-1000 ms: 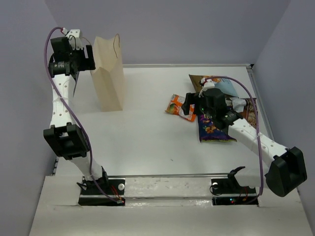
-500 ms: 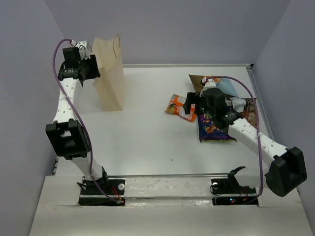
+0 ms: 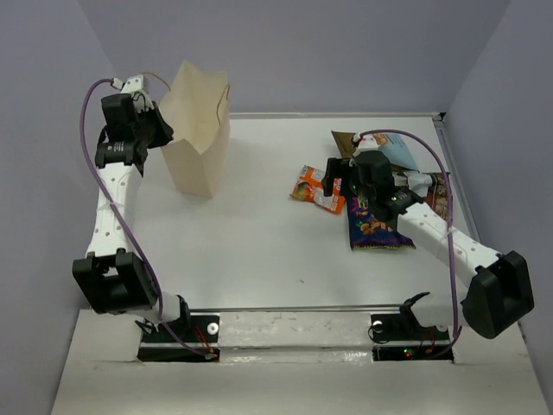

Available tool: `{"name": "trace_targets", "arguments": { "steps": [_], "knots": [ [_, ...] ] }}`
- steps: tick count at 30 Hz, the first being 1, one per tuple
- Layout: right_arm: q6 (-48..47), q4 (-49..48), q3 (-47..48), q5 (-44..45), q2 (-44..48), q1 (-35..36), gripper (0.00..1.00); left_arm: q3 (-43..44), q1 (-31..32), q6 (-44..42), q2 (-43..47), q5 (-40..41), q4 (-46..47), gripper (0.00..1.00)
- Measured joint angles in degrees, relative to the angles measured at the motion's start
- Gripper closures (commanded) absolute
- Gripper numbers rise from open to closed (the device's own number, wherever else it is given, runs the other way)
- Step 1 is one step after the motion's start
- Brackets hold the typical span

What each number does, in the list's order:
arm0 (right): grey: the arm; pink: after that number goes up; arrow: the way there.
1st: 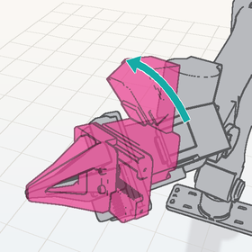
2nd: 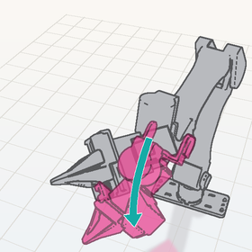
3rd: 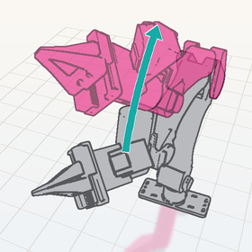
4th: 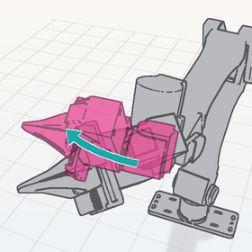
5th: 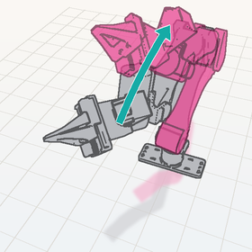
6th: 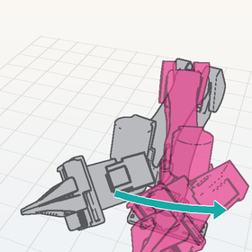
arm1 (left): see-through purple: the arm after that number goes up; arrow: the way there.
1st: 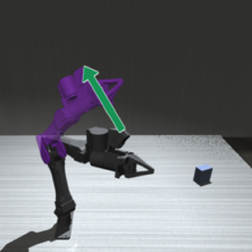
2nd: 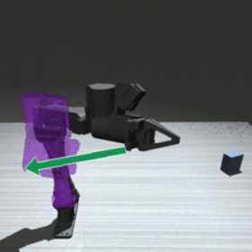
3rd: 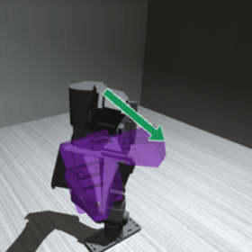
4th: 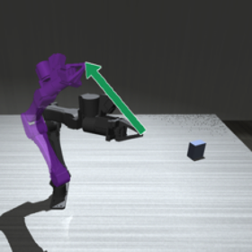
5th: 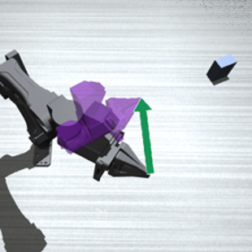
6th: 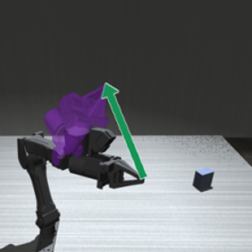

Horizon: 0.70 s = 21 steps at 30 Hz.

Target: Place the snacks into the paper bag

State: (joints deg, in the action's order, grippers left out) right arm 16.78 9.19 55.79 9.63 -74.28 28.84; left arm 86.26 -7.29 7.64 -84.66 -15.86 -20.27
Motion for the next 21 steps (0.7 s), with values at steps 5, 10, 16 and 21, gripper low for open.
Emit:
{"name": "trace_targets", "arguments": {
  "steps": [5, 10, 16, 21],
  "knots": [
    [1.07, 2.4, 1.29, 1.99, -4.39, 0.0, 0.0, -6.38, 0.96, 2.19, 8.2, -2.97, -0.35, 1.0],
    [1.77, 5.2, 6.25, 3.87, -15.21, 0.0, 0.0, -9.11, 2.29, 6.34, 12.2, -3.21, -1.31, 1.0],
    [-1.79, 6.58, 15.26, 2.93, -28.37, 0.0, 0.0, -12.46, 3.39, 12.79, 14.01, -2.54, -3.5, 1.0],
    [-5.53, 6.62, 20.59, 0.48, -35.71, 0.0, 0.0, -12.66, 5.42, 14.1, 14.01, -1.07, -4.13, 1.0]
  ]
}}
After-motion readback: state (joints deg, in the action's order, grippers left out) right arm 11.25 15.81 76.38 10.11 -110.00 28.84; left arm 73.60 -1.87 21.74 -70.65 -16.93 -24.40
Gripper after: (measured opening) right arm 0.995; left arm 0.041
